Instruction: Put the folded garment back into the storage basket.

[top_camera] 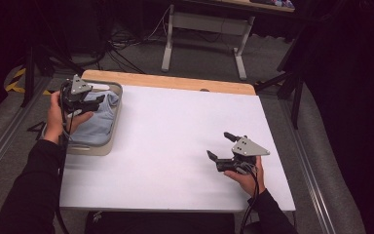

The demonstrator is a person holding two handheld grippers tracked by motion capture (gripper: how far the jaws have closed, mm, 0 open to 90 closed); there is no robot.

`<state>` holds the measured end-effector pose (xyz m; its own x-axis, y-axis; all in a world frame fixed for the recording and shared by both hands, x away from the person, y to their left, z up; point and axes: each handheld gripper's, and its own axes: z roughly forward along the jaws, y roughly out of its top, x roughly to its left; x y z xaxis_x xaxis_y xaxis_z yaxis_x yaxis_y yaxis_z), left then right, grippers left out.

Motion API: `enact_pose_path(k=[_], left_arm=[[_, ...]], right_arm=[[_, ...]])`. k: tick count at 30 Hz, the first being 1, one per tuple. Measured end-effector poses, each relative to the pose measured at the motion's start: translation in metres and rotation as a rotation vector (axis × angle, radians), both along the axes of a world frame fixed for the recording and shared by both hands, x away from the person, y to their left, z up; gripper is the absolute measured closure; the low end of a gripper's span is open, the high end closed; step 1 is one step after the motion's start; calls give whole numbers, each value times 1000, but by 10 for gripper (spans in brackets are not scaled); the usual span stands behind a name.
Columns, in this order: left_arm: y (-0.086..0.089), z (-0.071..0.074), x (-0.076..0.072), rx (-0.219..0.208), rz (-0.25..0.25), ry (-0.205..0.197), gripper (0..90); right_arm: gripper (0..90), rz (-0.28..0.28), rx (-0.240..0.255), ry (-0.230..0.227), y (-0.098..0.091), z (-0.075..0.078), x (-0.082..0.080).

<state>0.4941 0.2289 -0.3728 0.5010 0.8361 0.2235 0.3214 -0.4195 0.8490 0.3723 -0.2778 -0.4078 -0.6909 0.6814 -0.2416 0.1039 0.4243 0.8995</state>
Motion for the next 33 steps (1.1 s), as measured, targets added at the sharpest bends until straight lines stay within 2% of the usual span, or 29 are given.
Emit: enact_pose_path(k=[2,5,8,11,13,15,18,20,23,26,33], left_arm=[[1,0,-2,-5,-1,-16,425],[3,0,-5,-35,-2,-28,386],[2,1,-9,-37,5,-47,366],[1,0,-13,-38,41,-68,282],[0,-1,-14,-58,61,-71,205],[1,-1,-16,-77,71,-87,178],[1,1,-22,-114,60,-109,132],[1,2,-25,-120,55,-114,98],[-1,1,-28,-130,37,-115,71],[-4,1,-30,-115,31,-123,57],[-7,1,-34,-147,20,-134,52]], right_arm=[[119,21,10,5,0,-1,0],[120,18,-4,-4,1,-1,0],[114,15,-3,-5,1,-1,0],[95,11,1,0,1,-1,1],[95,10,0,4,1,-2,1],[93,10,1,2,0,-1,0],[88,14,8,-2,0,-1,0],[78,11,17,-1,0,-1,0],[73,6,3,-3,1,-2,-1],[67,3,-3,-14,2,-1,-2],[66,-6,3,-16,1,-1,-2]])
